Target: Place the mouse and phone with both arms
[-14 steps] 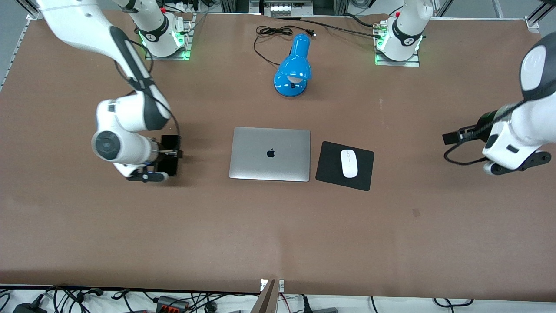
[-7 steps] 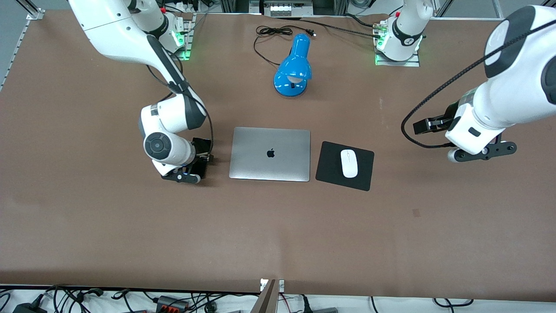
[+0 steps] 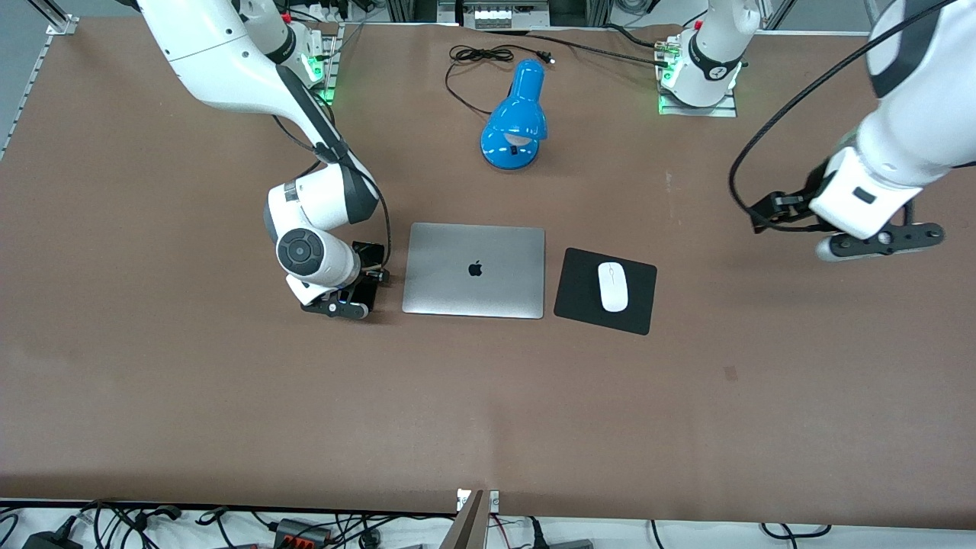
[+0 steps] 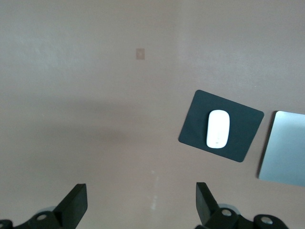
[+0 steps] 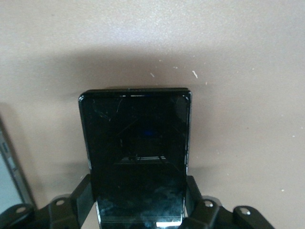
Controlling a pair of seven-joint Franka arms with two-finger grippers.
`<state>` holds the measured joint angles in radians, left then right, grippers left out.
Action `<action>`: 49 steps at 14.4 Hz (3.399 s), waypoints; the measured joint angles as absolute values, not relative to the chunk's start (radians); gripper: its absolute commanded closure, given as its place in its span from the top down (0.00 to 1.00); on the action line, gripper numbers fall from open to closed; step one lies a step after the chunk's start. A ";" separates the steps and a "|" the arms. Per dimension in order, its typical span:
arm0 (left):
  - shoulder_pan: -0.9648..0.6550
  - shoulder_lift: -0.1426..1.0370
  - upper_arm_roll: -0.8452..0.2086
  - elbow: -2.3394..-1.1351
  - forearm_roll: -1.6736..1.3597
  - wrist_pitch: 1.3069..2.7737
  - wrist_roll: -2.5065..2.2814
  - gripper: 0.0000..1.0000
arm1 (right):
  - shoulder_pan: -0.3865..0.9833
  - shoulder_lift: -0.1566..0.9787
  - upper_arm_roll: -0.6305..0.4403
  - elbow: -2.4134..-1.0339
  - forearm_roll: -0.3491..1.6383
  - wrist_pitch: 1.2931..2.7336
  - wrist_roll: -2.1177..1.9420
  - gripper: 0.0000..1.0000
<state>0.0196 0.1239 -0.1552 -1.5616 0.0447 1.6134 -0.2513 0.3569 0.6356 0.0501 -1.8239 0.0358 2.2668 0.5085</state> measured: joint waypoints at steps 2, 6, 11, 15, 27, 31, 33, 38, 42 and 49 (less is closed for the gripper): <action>0.053 0.127 -0.154 -1.557 0.045 1.612 -0.217 1.00 | 0.357 0.639 0.050 -1.824 0.036 2.270 0.509 1.00; 0.059 0.127 -0.157 -1.548 0.045 1.572 -0.211 1.00 | 0.356 0.625 0.046 -1.790 0.036 2.271 0.507 1.00; 0.066 0.126 -0.157 -1.544 0.045 1.551 -0.204 1.00 | 0.326 0.521 0.026 -1.627 0.034 2.068 0.476 1.00; 0.072 0.126 -0.157 -1.540 0.045 1.562 -0.204 1.00 | 0.240 0.497 0.021 -1.420 0.033 1.862 0.347 1.00; 0.065 0.125 -0.171 -1.534 0.045 1.568 -0.202 1.00 | -0.044 0.329 -0.024 -1.244 0.015 1.588 -0.062 1.00; 0.011 0.124 -0.113 -1.533 0.039 1.568 -0.199 1.00 | -0.034 0.296 -0.027 -1.277 0.010 1.615 -0.070 1.00; -0.022 0.123 -0.062 -1.533 0.022 1.566 -0.199 1.00 | -0.028 0.246 -0.026 -1.360 0.008 1.670 -0.070 1.00; -0.034 0.121 -0.046 -1.533 0.016 1.563 -0.198 1.00 | -0.028 0.083 -0.026 -1.622 -0.002 1.760 -0.070 1.00; -0.034 0.120 -0.044 -1.533 0.016 1.563 -0.198 1.00 | -0.028 0.025 -0.026 -1.679 -0.002 1.724 -0.068 1.00; -0.031 0.120 -0.043 -1.533 0.016 1.563 -0.198 1.00 | -0.029 0.007 -0.026 -1.680 -0.002 1.695 -0.067 1.00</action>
<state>-0.0309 0.1203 -0.0426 -1.5332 0.0160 1.5626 -0.1983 -0.0287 0.0071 -0.0264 -1.6797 -0.0023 1.6952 -0.0668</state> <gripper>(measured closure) 0.000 0.000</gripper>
